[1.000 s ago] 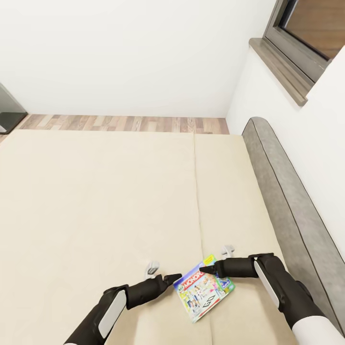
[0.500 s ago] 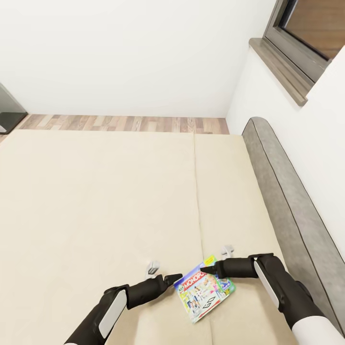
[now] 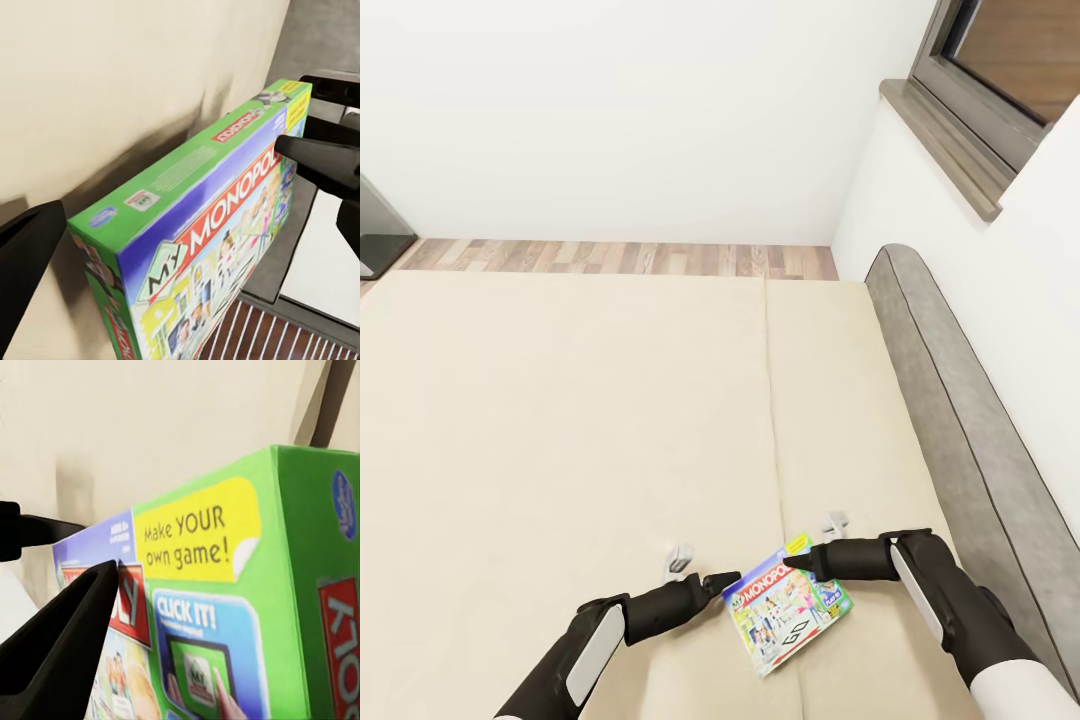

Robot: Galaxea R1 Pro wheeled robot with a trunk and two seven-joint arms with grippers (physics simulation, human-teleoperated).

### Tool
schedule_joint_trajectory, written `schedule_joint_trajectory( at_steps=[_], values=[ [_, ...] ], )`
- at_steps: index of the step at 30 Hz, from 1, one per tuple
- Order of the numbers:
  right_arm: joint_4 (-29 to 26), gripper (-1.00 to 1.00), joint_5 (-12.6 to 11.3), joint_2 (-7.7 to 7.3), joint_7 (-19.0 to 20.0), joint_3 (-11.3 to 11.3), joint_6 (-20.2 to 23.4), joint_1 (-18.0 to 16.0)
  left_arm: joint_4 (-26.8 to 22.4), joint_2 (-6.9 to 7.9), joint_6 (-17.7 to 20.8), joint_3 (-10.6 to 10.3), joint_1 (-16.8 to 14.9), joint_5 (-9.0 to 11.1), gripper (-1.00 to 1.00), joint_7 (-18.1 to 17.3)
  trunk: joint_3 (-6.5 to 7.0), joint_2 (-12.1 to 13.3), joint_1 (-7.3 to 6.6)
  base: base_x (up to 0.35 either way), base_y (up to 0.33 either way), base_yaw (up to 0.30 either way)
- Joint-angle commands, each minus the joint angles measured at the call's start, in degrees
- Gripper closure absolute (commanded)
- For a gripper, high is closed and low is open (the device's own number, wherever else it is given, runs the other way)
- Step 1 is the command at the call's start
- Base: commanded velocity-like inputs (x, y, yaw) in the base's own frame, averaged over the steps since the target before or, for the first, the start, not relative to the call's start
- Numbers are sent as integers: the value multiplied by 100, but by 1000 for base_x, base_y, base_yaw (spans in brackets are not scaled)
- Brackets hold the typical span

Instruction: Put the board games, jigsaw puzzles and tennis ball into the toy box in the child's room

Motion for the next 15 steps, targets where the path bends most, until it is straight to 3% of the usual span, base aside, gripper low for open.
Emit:
schedule_joint_trajectory(
  at_steps=[1, 10, 15],
  values=[
    [-2, 100, -37, -6, -10, 10, 40, -2, 0, -1, 34, -5, -2, 44, -100, 4, -3, -2, 0, 0, 0, 0],
    [-3, 100, -42, -9, 50, 5, 47, -1, -1, 2, 34, -5, -2, 44, -100, -2, -3, -2, 0, 0, 0, 0],
    [-8, 100, -49, -27, 90, -3, 69, -1, 3, 83, 34, 68, 17, 80, -100, -6, -3, -2, 0, 0, 0, 0]
  ],
)
